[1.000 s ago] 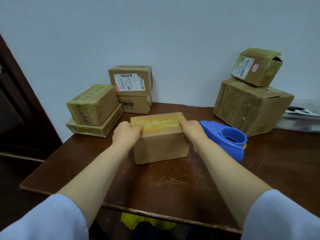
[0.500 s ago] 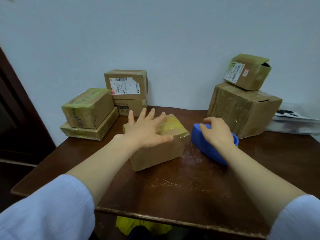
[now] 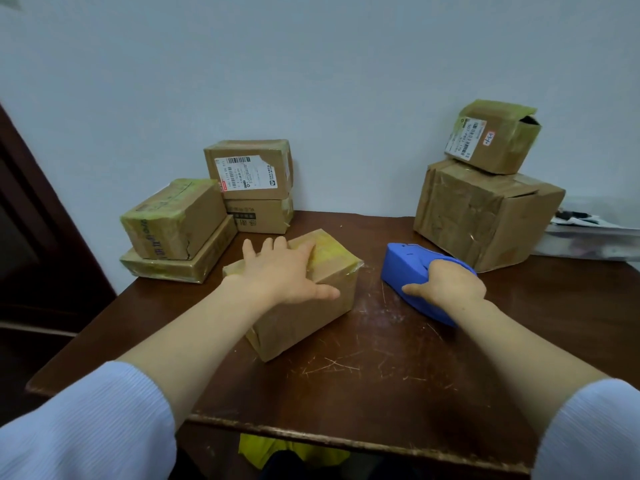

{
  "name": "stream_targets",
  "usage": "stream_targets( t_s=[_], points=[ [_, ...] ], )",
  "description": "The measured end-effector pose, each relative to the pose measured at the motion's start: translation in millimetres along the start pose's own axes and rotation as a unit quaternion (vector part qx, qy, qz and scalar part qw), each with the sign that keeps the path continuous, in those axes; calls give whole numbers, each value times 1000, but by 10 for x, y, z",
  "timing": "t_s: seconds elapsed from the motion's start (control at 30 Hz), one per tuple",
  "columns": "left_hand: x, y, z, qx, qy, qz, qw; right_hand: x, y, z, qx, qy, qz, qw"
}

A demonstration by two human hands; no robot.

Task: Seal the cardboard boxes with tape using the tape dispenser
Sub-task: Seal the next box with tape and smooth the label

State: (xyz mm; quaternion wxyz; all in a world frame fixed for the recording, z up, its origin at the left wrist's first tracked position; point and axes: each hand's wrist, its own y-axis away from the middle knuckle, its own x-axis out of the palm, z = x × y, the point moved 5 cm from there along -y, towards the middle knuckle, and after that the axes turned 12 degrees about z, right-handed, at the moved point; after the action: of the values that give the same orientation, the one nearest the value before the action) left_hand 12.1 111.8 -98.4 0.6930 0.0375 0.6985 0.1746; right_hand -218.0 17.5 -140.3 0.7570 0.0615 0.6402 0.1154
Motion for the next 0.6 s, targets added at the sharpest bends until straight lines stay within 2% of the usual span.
stream_targets(
  t_s=[0.13, 0.23, 0.27, 0.3, 0.37, 0.4, 0.43, 0.5, 0.6],
  points=[
    [-22, -7, -120, 27, 45, -34, 998, -18, -11, -45, -10, -68, -11, 998],
    [15, -58, -214, 52, 24, -35, 998, -110, 13, -101, -46, -165, -32, 985],
    [14, -69, -249, 60, 14, -43, 997, -164, 48, -120, -58, -237, -33, 969],
    [2, -71, -282, 67, 15, -62, 996, -214, 99, -154, -66, -341, -23, 938],
    [-86, -48, -327, 81, 91, -112, 986, -277, 215, -187, -83, -549, 45, 830],
    [-143, -27, -324, 83, 184, -131, 971, -298, 290, -176, -97, -608, 88, 783],
    [-196, -8, -314, 81, 297, -143, 941, -327, 361, -166, -117, -640, 120, 750],
    [-278, 9, -304, 65, 489, -135, 859, -393, 478, -151, -154, -672, 147, 710],
    [-325, 0, -376, 35, 643, -70, 762, -472, 597, -133, -171, -711, 147, 666]
  ],
)
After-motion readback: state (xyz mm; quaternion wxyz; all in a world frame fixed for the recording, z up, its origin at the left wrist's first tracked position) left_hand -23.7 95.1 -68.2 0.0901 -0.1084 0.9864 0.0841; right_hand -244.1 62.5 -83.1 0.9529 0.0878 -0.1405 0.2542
